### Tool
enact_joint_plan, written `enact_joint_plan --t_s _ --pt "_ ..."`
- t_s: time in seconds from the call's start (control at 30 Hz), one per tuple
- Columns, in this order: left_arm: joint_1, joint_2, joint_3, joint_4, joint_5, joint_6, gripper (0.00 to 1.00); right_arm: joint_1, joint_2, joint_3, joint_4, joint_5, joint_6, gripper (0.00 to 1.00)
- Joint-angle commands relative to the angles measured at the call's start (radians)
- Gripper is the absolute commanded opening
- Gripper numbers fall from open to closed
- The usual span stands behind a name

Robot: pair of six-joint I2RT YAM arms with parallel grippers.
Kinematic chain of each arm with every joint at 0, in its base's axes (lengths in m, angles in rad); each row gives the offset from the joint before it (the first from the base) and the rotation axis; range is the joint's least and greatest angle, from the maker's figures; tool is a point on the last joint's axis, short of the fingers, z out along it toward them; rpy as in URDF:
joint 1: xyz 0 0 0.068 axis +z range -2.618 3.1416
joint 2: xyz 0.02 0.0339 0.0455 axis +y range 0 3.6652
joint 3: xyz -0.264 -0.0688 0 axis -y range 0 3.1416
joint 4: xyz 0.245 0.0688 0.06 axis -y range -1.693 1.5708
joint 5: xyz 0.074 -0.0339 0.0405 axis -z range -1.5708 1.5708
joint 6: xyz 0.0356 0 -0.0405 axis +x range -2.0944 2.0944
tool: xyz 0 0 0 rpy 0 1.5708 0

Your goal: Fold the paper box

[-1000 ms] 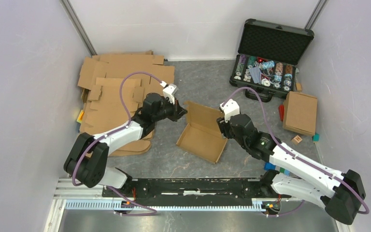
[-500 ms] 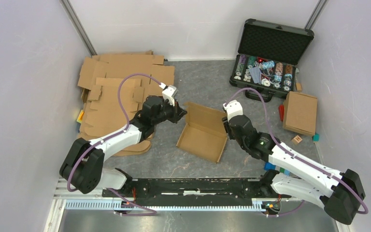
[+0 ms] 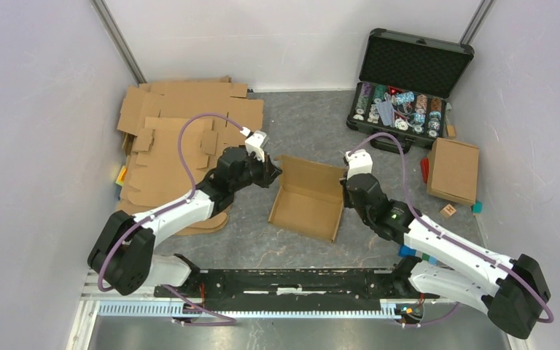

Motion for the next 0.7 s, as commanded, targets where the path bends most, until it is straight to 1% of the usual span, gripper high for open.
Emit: enact_joint_plan --t_s 0.0,0.03,0.13,0.23,0.3,0.47,0.67 --pt "-0.055 -0.05 0.029 -0.041 -0.103 -0.087 0.16 -0.001 0.018 0.003 0.109 -0.017 0.105 0.02" --pt "-0.067 -0.056 0.029 -0.055 -0.138 -0.109 0.16 -0.001 0.02 0.001 0.117 -0.022 0.119 0.0" --pt "-0.104 -0.067 0.016 -0.06 -0.223 -0.197 0.17 0.001 0.014 -0.034 0.177 -0.027 0.149 0.0" --pt "-0.137 -0.069 0.006 -0.046 -0.329 -0.229 0.18 0.001 0.002 -0.074 0.248 0.011 0.167 0.0" --pt "-0.145 -0.063 0.005 -0.035 -0.355 -0.238 0.19 0.001 0.01 -0.076 0.279 0.051 0.192 0.0" --pt "-0.168 -0.067 -0.036 0.02 -0.384 -0.246 0.19 0.001 0.012 -0.122 0.369 0.055 0.212 0.0" --pt "-0.172 -0.064 -0.057 0.018 -0.39 -0.28 0.19 0.002 0.024 -0.133 0.379 0.048 0.241 0.0"
